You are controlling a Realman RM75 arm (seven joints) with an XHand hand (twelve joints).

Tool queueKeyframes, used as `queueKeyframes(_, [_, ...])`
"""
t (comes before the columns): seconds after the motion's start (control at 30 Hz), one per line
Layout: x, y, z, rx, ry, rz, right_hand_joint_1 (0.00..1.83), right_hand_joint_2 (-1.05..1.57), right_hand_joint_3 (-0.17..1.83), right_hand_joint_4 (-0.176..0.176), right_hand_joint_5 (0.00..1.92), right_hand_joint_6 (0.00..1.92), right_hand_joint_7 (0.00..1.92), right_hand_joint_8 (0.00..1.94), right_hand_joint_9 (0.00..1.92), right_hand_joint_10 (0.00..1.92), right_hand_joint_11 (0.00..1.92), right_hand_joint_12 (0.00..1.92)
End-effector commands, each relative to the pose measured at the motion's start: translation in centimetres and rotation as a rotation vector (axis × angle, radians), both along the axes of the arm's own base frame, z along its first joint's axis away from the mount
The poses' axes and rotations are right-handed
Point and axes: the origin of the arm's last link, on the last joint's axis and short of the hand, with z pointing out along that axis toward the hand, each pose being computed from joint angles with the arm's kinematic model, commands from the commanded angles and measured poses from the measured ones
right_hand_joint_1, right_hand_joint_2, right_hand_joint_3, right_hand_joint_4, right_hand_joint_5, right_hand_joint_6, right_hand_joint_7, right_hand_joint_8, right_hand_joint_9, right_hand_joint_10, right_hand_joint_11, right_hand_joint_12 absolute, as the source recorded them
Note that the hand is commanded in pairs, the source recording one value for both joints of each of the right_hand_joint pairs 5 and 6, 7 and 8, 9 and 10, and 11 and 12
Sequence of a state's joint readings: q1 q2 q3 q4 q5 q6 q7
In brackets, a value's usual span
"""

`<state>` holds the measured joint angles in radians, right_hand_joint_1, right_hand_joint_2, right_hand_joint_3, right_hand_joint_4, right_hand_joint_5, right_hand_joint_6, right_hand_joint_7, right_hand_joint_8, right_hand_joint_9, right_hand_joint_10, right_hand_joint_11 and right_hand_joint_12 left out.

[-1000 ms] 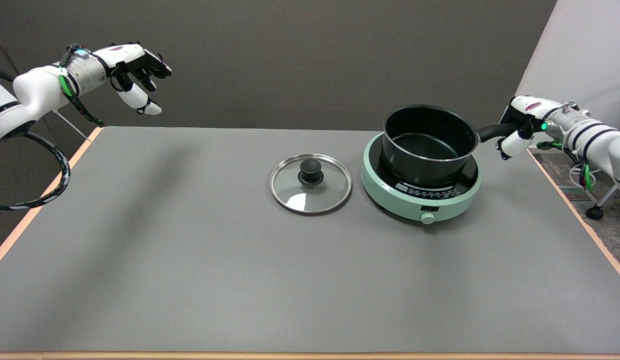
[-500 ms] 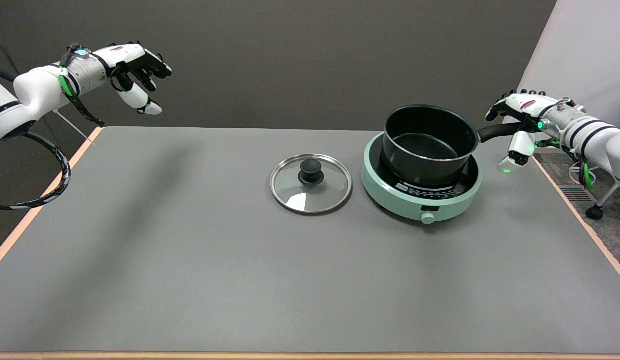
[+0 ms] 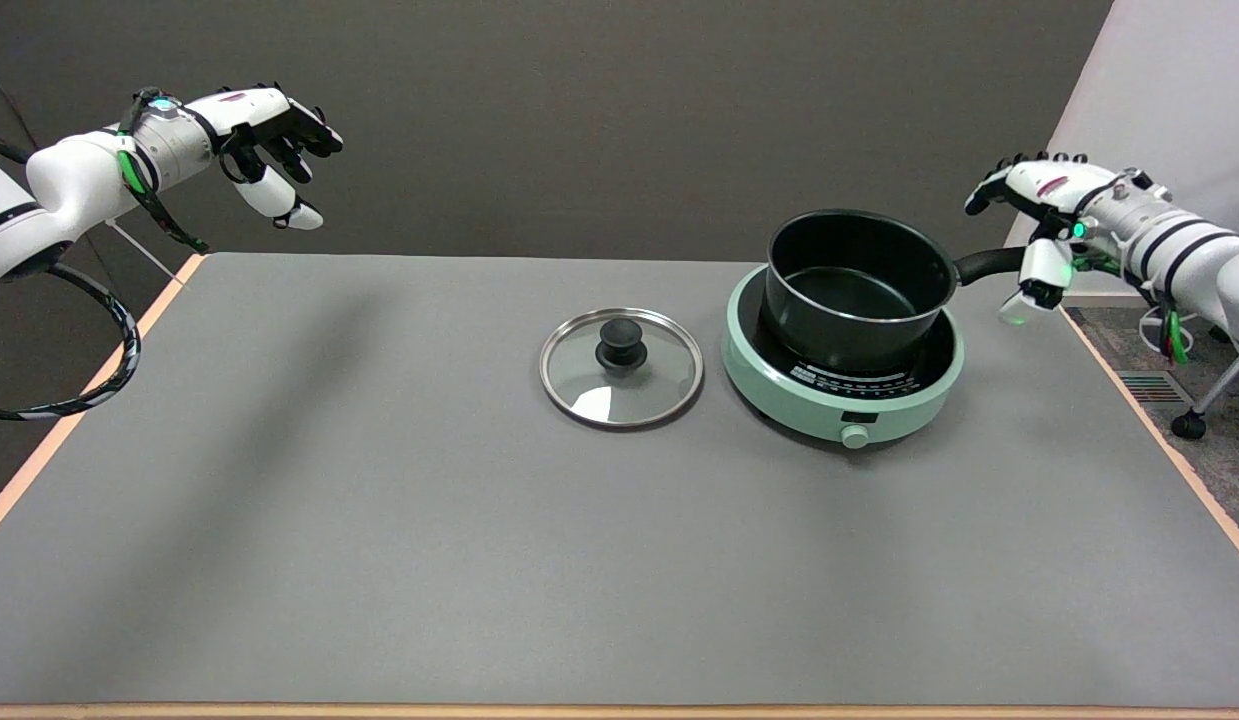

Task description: Place the pot onto the induction cooker.

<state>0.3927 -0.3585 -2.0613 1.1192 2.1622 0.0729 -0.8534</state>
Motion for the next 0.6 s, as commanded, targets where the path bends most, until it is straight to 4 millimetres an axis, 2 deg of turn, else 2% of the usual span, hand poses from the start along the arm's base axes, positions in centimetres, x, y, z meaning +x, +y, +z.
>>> queueKeyframes(0.03, [6.0, 0.3, -2.7, 0.062, -0.06, 0.21, 1.32, -0.92, 1.48, -0.176, 0.3, 0.3, 0.3, 0.3, 0.3, 0.3, 0.3, 0.3])
queueKeyframes(0.23, [8.1, 0.6, -4.9, 0.113, -0.188, 0.312, 1.33, -0.93, 1.33, -0.176, 0.18, 0.18, 0.18, 0.18, 0.18, 0.18, 0.18, 0.18])
queueKeyframes(0.6, [12.8, 0.6, -8.6, 0.206, -0.186, 0.459, 1.34, -0.94, 1.24, -0.176, 0.03, 0.03, 0.03, 0.03, 0.03, 0.03, 0.03, 0.03])
